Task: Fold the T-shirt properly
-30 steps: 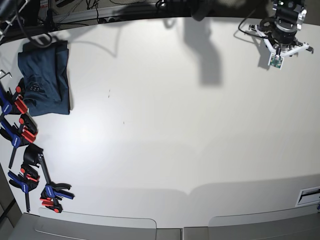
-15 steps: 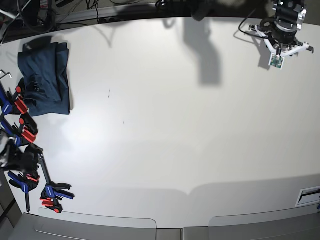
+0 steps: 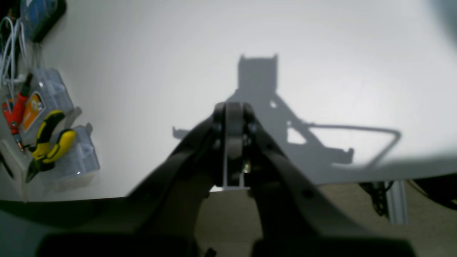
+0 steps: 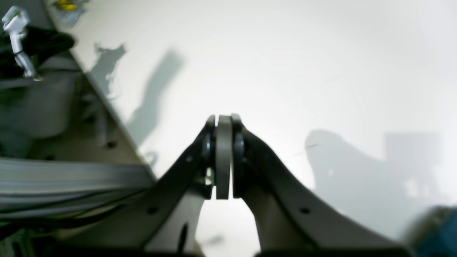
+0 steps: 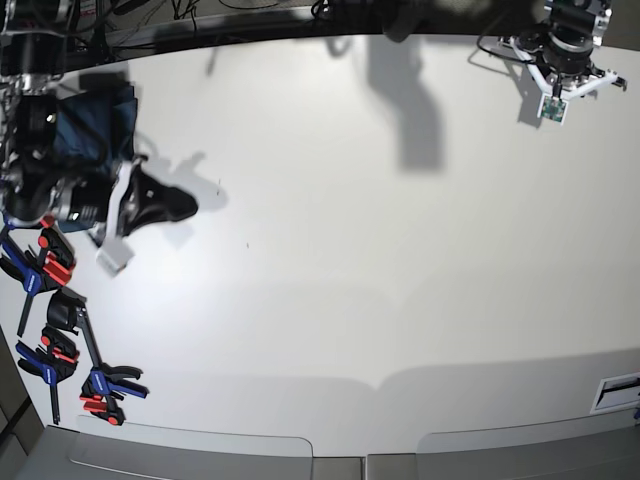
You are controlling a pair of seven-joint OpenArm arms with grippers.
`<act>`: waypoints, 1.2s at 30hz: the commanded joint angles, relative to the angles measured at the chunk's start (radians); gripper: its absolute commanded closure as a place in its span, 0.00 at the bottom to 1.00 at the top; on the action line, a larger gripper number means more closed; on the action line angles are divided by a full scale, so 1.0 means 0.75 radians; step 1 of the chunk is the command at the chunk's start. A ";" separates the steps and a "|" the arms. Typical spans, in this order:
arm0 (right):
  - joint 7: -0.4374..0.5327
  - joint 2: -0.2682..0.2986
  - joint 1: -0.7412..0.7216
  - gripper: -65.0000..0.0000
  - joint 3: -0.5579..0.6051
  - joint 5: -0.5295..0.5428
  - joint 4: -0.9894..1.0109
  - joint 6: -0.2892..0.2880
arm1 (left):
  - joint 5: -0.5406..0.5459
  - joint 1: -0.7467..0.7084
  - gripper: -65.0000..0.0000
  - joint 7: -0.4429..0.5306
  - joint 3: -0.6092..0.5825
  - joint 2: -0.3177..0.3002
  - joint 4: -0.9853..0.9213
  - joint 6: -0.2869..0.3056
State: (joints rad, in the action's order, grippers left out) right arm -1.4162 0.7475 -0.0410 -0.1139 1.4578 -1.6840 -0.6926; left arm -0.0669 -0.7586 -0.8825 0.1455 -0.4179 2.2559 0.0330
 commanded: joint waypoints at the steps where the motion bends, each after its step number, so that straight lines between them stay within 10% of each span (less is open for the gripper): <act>1: 0.027 0.004 0.023 1.00 -0.015 0.034 -0.042 -0.007 | -0.015 -0.014 1.00 0.022 0.007 -0.012 0.024 -0.010; 10: 0.027 -0.226 0.439 1.00 -0.015 0.034 -0.206 -0.007 | -0.016 -0.214 1.00 0.030 0.007 -0.012 0.024 -0.009; 21: 0.027 -0.317 0.883 1.00 -0.015 0.034 -0.240 -0.007 | -0.084 -0.550 1.00 0.093 0.007 -0.012 0.024 -0.009; 36: 0.189 -0.329 1.142 1.00 -0.013 -0.475 -0.143 -0.007 | 0.212 -0.649 1.00 0.149 0.007 -0.013 -0.248 0.137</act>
State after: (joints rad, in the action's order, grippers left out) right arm -1.2774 0.4927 0.8062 -0.1196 1.0817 -1.7813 -0.6922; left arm 0.0929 -1.2266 -0.7719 0.1459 -0.4221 2.0575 0.1364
